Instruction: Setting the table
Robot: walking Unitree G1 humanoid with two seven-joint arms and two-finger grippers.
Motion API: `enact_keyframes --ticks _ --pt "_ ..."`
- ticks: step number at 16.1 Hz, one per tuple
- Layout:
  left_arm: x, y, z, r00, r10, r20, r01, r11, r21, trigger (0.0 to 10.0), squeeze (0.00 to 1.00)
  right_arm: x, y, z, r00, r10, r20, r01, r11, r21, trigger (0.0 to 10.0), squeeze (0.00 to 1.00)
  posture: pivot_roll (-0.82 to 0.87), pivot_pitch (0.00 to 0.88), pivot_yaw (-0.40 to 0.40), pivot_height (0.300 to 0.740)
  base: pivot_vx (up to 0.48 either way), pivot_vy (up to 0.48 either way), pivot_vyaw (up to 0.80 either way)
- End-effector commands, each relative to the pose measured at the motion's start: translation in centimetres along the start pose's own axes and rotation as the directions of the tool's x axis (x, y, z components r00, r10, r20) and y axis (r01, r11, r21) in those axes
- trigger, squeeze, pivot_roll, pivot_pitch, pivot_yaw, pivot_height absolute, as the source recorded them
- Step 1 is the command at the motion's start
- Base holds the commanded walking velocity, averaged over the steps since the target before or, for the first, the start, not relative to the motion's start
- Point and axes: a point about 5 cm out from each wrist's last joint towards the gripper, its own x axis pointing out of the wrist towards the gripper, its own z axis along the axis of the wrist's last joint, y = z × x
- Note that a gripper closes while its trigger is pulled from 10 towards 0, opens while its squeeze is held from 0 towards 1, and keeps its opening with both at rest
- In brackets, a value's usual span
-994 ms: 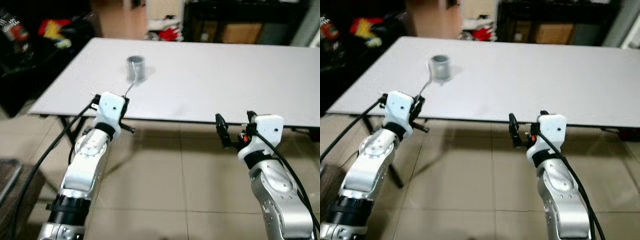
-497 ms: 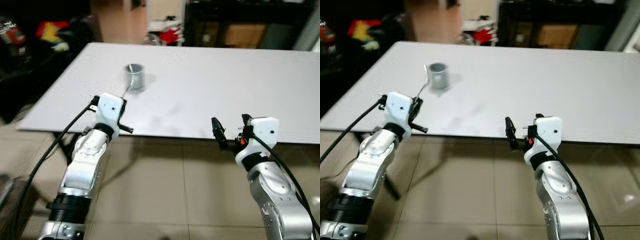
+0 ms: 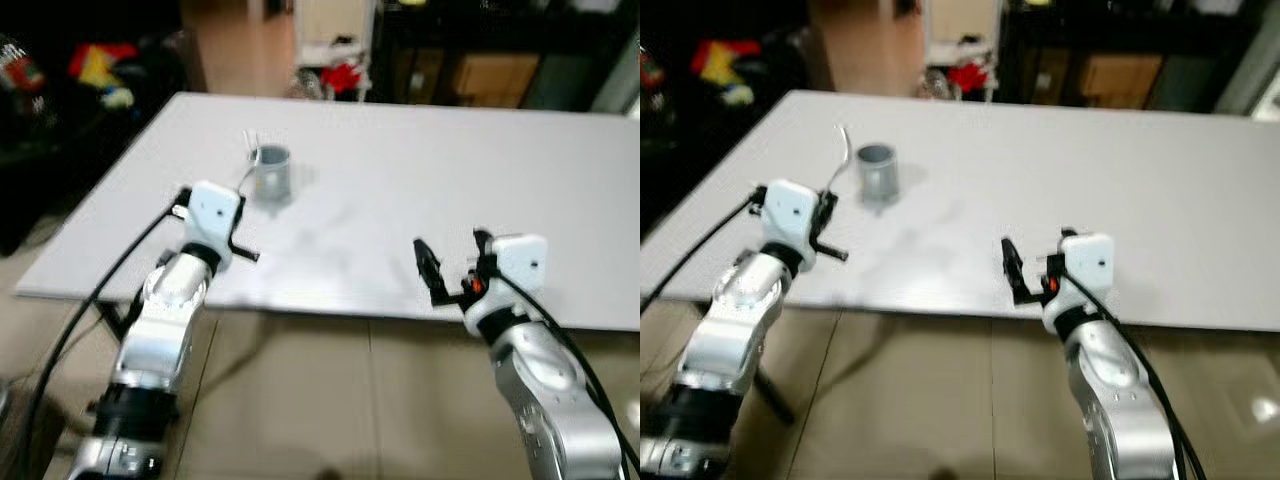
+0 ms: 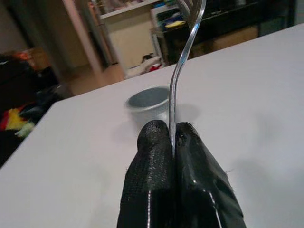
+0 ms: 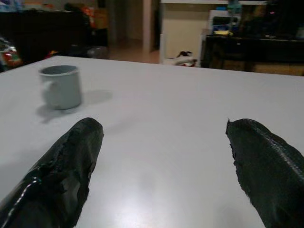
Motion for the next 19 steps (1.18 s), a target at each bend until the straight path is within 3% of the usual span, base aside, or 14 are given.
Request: enact_keyframes --ticks 1,3,5,8,10,14,17,18,19 --pt "0.1 -0.7 -0.1 1.0 -0.014 -0.017 0.014 1.0 0.007 10.0 0.0 -0.1 -0.5 0.4 1.0 -0.002 0.004 0.002 1.0 -0.016 10.0 0.0 -0.08 0.0 0.002 0.74 0.259 0.0 0.0" --pt "0.1 -0.6 -1.2 0.995 -0.002 -0.097 0.004 1.0 0.018 10.0 0.0 -0.2 -0.1 0.3 0.998 0.057 -0.004 -0.057 0.998 -0.011 10.0 0.0 -0.09 0.0 0.004 0.74 0.0 0.0 0.0" --pt "0.2 -0.9 -2.5 0.979 -0.029 -0.2 0.041 0.998 0.056 10.0 0.0 -0.6 0.6 0.3 0.983 0.184 -0.02 -0.184 0.983 0.001 10.0 0.0 -0.09 0.0 0.011 0.74 0.0 0.0 0.0" --pt "0.6 -1.0 -3.8 0.953 -0.031 -0.302 0.063 0.993 0.098 10.0 0.0 -1.1 0.5 0.1 0.962 0.267 -0.052 -0.265 0.964 0.032 10.0 0.0 -0.11 0.0 0.006 0.74 0.0 0.0 0.0" --pt "1.1 -1.0 -4.6 0.928 -0.012 -0.372 0.081 0.982 0.169 10.0 0.0 -1.8 0.9 -0.2 0.917 0.384 -0.11 -0.385 0.923 0.012 10.0 0.0 -0.12 0.0 0.0 0.74 0.0 0.0 0.0" --pt "2.1 -1.3 -4.1 0.928 -0.012 -0.373 0.075 0.985 0.154 10.0 0.0 -2.2 0.5 -0.3 0.905 0.404 -0.131 -0.407 0.913 0.001 10.0 0.0 -0.13 0.0 -0.013 0.74 0.0 0.0 0.0" --pt "3.6 -3.2 -3.7 0.904 -0.074 -0.422 0.116 0.99 0.074 10.0 0.0 -2.7 0.1 0.0 0.893 0.424 -0.153 -0.429 0.903 -0.001 10.0 0.0 -0.14 0.0 -0.009 0.74 0.0 0.0 0.0" --pt "4.4 -4.2 -3.8 0.88 -0.081 -0.468 0.105 0.994 0.024 10.0 0.0 -2.9 0.2 -0.2 0.887 0.432 -0.162 -0.438 0.899 -0.005 10.0 0.0 -0.14 0.0 -0.001 0.74 0.0 0.0 0.0" --pt "4.5 -4.3 -3.8 0.874 -0.081 -0.479 0.097 0.995 0.008 10.0 0.0 -2.9 0.3 -0.2 0.885 0.436 -0.163 -0.442 0.897 -0.005 10.0 0.0 -0.14 0.0 0.0 0.74 0.0 0.0 0.0"
